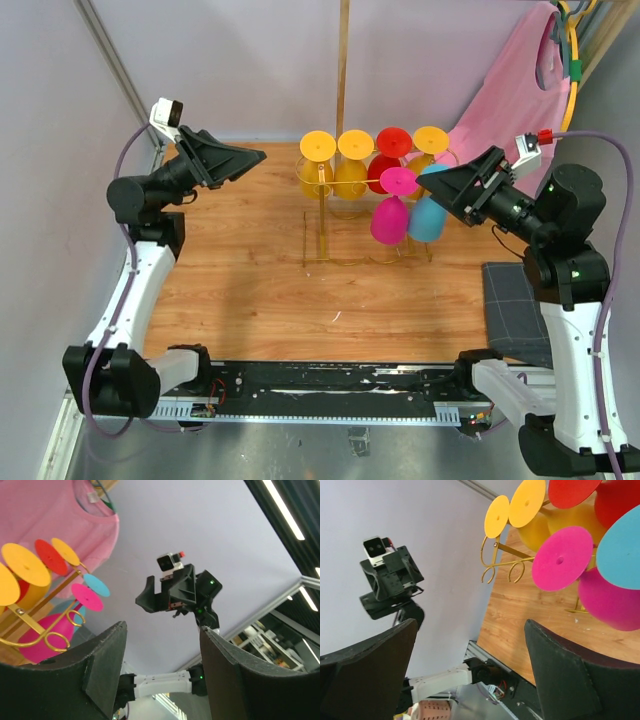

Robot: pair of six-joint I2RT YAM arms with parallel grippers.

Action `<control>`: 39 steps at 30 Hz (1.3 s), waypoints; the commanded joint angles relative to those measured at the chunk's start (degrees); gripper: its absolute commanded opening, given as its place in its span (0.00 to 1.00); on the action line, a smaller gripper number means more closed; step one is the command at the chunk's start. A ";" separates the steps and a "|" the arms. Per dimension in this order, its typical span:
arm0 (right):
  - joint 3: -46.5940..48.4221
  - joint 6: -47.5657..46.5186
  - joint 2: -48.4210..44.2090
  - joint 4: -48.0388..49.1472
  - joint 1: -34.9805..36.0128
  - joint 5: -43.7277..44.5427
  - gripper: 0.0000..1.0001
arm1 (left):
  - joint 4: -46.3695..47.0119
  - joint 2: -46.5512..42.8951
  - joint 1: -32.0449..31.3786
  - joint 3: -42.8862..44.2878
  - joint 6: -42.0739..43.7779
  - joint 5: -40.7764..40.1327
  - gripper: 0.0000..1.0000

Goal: Place the wine glass upside down on the wine glass rack

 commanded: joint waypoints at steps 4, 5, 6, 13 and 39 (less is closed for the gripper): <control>0.35 -8.71 -0.36 -2.34 -0.55 3.13 0.99 | -39.31 -5.32 0.24 6.60 30.18 -1.62 0.70; 0.44 -9.47 -0.41 -2.57 -0.55 3.39 0.98 | -42.83 -5.61 0.24 7.27 33.30 -2.46 0.71; 0.58 -10.18 -0.36 -2.76 -0.55 3.91 0.99 | -46.92 -5.84 0.20 8.43 36.56 -3.52 0.73; 1.39 -14.44 0.26 -4.30 -0.64 5.90 0.99 | -68.78 -7.31 -0.32 14.36 51.68 -11.20 0.79; 6.80 -21.84 1.94 -15.04 -0.75 15.49 0.99 | -75.89 -9.76 -2.92 12.80 58.18 -17.04 0.99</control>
